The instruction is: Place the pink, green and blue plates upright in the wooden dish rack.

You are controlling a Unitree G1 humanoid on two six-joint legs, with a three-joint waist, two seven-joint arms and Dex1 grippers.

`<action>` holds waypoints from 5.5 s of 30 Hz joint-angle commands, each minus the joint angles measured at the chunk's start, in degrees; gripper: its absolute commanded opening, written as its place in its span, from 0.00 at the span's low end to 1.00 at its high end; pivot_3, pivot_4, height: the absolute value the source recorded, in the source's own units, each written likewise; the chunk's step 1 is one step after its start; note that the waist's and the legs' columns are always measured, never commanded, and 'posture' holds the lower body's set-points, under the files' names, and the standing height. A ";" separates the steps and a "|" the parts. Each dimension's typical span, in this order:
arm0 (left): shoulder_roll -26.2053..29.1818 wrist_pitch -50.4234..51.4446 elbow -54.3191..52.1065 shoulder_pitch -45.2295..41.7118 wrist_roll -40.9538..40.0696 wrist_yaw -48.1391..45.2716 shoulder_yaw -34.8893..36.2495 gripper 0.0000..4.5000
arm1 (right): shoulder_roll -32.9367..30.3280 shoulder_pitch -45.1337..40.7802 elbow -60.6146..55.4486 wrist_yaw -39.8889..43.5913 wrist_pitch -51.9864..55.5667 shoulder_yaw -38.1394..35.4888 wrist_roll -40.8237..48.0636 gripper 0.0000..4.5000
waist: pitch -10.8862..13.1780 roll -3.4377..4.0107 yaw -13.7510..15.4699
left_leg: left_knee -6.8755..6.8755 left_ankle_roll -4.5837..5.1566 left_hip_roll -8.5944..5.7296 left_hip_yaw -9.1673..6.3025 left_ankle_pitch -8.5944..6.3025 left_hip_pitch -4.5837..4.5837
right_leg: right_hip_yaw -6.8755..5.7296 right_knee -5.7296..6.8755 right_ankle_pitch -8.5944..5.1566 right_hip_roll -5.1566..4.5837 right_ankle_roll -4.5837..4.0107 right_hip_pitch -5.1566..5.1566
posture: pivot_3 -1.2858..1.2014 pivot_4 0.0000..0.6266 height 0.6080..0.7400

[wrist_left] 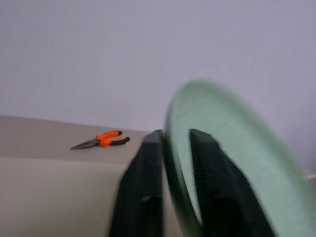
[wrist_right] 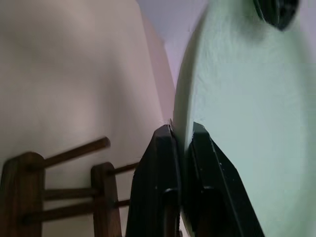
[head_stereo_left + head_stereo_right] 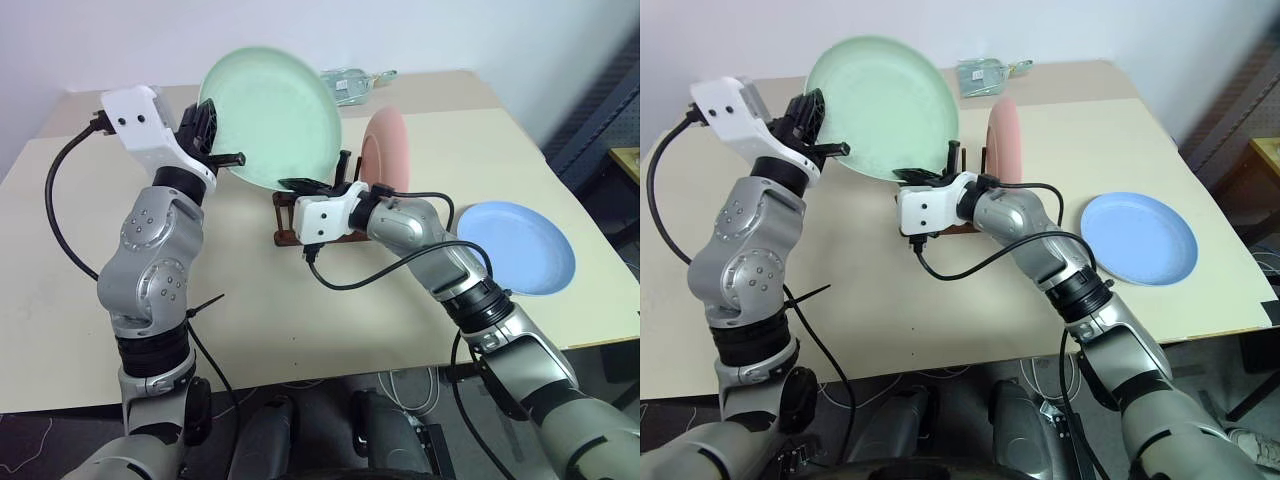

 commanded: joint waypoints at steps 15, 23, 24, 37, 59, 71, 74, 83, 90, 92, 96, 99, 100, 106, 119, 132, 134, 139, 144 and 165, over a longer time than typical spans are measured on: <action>17.05 -22.86 9.24 11.58 16.64 -6.22 8.54 0.76 | 8.71 7.91 -19.83 2.26 17.03 -18.16 31.50 0.00 | 0.01 0.07 -0.14 | -0.23 0.00 0.02 0.02 0.00 0.11 | 0.11 -0.01 0.00 0.02 -0.02 -0.01 | 0.52 0.24 0.99; 12.24 -29.78 6.18 29.50 16.47 -20.27 -5.63 0.76 | 16.98 13.86 -32.41 -7.64 43.77 -26.64 56.50 0.00 | 0.01 0.07 0.15 | -0.20 0.34 -0.01 -0.07 -0.20 0.06 | 0.07 -0.09 -0.03 -0.10 -0.24 0.00 | 0.52 0.24 0.99; 11.77 -30.02 6.06 30.53 16.23 -21.35 -6.70 0.76 | 17.56 14.08 -32.77 -8.98 45.05 -27.08 57.58 0.00 | 0.02 0.09 0.12 | -0.21 0.34 0.01 -0.06 -0.20 0.06 | 0.07 -0.09 -0.06 -0.09 -0.29 -0.02 | 0.52 0.24 0.99; 9.54 -29.30 3.40 33.01 16.67 -25.82 -11.77 0.76 | 18.34 14.51 -28.84 -16.23 51.46 -29.53 61.68 0.00 | 0.06 0.21 -0.02 | -0.27 0.35 0.13 0.04 -0.19 0.06 | 0.05 -0.07 0.03 0.00 -0.14 -0.10 | 0.52 0.24 0.99; 8.58 -27.95 3.22 32.24 17.60 -27.18 -14.67 0.78 | -4.12 1.34 -23.07 -7.88 34.45 -31.19 42.02 0.68 | 0.09 0.26 0.21 | -0.21 0.36 0.12 0.07 -0.19 0.02 | 0.01 -0.12 0.03 -0.01 -0.13 -0.07 | 0.52 0.24 0.99; 8.63 -31.20 10.97 26.69 19.03 -32.25 -18.19 0.78 | -19.11 36.51 -28.26 -2.52 42.10 -39.35 39.40 0.68 | 0.10 0.51 1.19 | 0.09 0.60 0.09 0.14 -0.33 -0.29 | -0.06 -0.27 0.00 -0.13 -0.10 -0.06 | 0.52 0.24 0.99; 8.48 -31.61 12.16 25.66 19.14 -32.70 -18.37 0.78 | -17.65 41.33 -28.75 -4.95 42.95 -37.36 36.90 0.68 | 0.07 0.67 0.62 | 0.17 0.60 0.16 0.22 -0.33 -0.25 | 0.03 -0.21 -0.05 -0.07 -0.21 -0.08 | 0.52 0.24 0.99; 8.50 -32.40 13.75 24.44 19.36 -34.17 -18.02 0.78 | -15.15 41.07 -20.91 -10.24 42.97 -34.27 30.78 0.28 | 0.06 0.66 0.47 | 0.21 0.60 0.15 0.24 -0.33 -0.22 | 0.00 -0.21 0.01 -0.06 -0.13 -0.02 | 0.52 0.24 0.99; 8.60 -32.85 13.74 25.14 19.86 -33.69 -17.34 0.78 | -15.54 32.08 -24.35 -10.61 40.22 -36.49 31.29 0.01 | 0.09 0.69 0.22 | 0.21 0.60 0.16 0.23 -0.33 -0.23 | 0.00 -0.21 0.03 -0.05 -0.10 -0.02 | 0.52 0.24 0.99; 8.66 -33.25 13.98 25.33 20.18 -33.19 -16.91 0.78 | -14.70 25.98 -26.14 -11.36 38.36 -38.20 32.89 0.01 | 0.10 0.73 0.06 | 0.22 0.59 0.16 0.25 -0.33 -0.22 | 0.01 -0.20 0.03 -0.05 -0.10 -0.03 | 0.52 0.24 0.99; 8.59 -35.29 15.54 25.41 21.62 -30.61 -15.46 0.78 | -9.62 10.91 -32.36 -11.06 40.98 -41.38 45.07 0.01 | 0.12 0.76 0.14 | 0.18 0.59 0.20 0.22 -0.33 -0.22 | -0.01 -0.16 0.05 0.00 -0.08 -0.07 | 0.52 0.24 0.99; 8.47 -37.56 17.66 25.24 23.28 -27.76 -13.99 0.78 | -2.23 1.67 -36.02 -12.97 46.41 -43.09 59.70 0.01 | 0.11 0.74 0.15 | 0.11 0.59 0.25 0.09 -0.33 -0.24 | -0.08 -0.17 0.05 0.03 -0.09 -0.09 | 0.52 0.24 0.99; 8.38 -38.21 18.29 25.21 23.61 -26.81 -13.37 0.78 | 0.62 -0.72 -36.69 -14.36 47.82 -43.49 64.74 0.01 | 0.10 0.72 0.16 | 0.09 0.59 0.26 0.06 -0.33 -0.24 | -0.09 -0.16 0.05 0.05 -0.10 -0.09 | 0.52 0.24 0.99; 8.79 -41.63 22.36 25.25 25.96 -20.28 -8.48 0.78 | 20.94 -6.82 -33.32 -27.04 50.53 -40.09 88.37 0.01 | 0.09 0.73 -0.08 | 0.14 0.59 0.12 0.02 -0.33 -0.28 | -0.06 -0.17 0.06 -0.07 -0.11 -0.13 | 0.52 0.24 0.99; 8.68 -42.56 20.97 28.99 26.27 -18.18 -6.81 0.78 | 31.95 -2.31 -21.09 -38.03 50.19 -33.49 92.77 0.01 | 0.08 0.76 -0.14 | 0.08 0.57 0.04 0.02 -0.31 -0.37 | -0.04 0.15 0.08 -0.07 -0.12 -0.43 | 0.52 0.24 0.99; 8.08 -42.03 19.74 29.85 26.18 -19.00 -8.09 0.78 | 32.05 -1.23 -17.33 -47.95 50.83 -32.62 99.79 0.01 | 0.07 0.77 -0.35 | 0.08 0.57 0.10 0.03 -0.31 -0.37 | -0.04 0.18 0.07 -0.03 -0.12 -0.45 | 0.52 0.24 0.99; 7.78 -41.98 19.60 29.90 26.38 -18.99 -8.37 0.78 | 32.22 -1.61 -16.99 -48.16 50.82 -32.41 100.54 0.01 | 0.07 0.77 -0.29 | 0.09 0.57 0.09 0.03 -0.31 -0.38 | -0.04 0.18 0.07 -0.03 -0.12 -0.44 | 0.52 0.24 0.99; 7.49 -41.86 19.39 30.02 26.52 -19.05 -8.74 0.78 | 33.12 -2.24 -16.26 -49.51 50.44 -31.64 102.50 0.01 | 0.07 0.77 -0.32 | 0.09 0.57 0.09 0.03 -0.31 -0.39 | -0.04 0.17 0.07 -0.03 -0.12 -0.44 | 0.52 0.24 0.99; 7.38 -41.68 19.13 30.16 26.49 -19.25 -8.77 0.78 | 33.15 -2.00 -14.47 -51.84 48.72 -31.31 101.93 0.01 | 0.06 0.77 -0.30 | 0.09 0.57 0.10 0.03 -0.31 -0.38 | -0.04 0.17 0.07 -0.02 -0.12 -0.44 | 0.52 0.24 0.99; 6.80 -41.44 18.88 30.37 26.50 -19.94 -9.15 0.78 | 32.67 -2.72 -14.36 -52.92 44.05 -29.88 102.76 0.01 | 0.05 0.78 -0.32 | 0.08 0.58 0.11 0.03 -0.31 -0.38 | -0.04 0.16 0.07 -0.02 -0.12 -0.43 | 0.52 0.24 0.99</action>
